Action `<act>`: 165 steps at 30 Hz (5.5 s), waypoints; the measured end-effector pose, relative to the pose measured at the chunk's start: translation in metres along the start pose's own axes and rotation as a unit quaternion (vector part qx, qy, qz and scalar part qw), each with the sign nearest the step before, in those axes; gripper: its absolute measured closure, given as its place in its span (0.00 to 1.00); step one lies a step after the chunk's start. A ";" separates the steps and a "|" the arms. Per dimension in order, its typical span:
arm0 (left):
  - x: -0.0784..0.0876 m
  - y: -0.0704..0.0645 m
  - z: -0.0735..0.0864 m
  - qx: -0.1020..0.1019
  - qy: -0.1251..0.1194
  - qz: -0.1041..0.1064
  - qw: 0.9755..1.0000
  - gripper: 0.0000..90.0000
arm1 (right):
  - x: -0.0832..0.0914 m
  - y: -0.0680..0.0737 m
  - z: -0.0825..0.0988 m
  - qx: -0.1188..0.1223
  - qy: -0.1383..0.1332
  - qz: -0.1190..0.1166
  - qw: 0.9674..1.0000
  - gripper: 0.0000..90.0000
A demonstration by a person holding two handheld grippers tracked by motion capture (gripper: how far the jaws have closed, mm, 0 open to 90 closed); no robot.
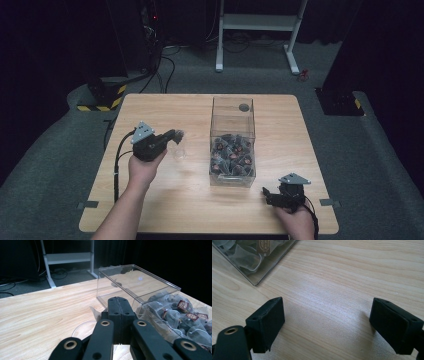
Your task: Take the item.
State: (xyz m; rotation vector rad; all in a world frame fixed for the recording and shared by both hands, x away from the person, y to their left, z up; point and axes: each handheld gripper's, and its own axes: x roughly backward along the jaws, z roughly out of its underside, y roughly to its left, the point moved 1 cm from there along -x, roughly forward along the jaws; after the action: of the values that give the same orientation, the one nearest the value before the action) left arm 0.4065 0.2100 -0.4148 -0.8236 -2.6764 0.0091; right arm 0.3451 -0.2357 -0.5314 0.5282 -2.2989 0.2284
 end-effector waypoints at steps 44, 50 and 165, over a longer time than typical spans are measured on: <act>-0.023 0.015 0.025 0.009 0.049 -0.031 0.998 1.00 | 0.000 0.000 0.000 0.000 0.000 0.000 1.000 0.14; -0.024 0.016 0.030 0.013 0.057 -0.029 0.998 0.91 | 0.000 0.000 0.000 0.000 0.000 0.000 1.000 0.14; 0.064 0.021 0.145 -0.015 0.205 -0.078 0.976 0.16 | 0.000 0.000 0.000 0.000 0.000 0.001 1.000 0.14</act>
State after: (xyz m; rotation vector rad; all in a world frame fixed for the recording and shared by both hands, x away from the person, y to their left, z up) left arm 0.3216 0.2756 -0.5331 -0.5498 -2.3440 -0.2154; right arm 0.3452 -0.2354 -0.5315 0.5266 -2.2993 0.2278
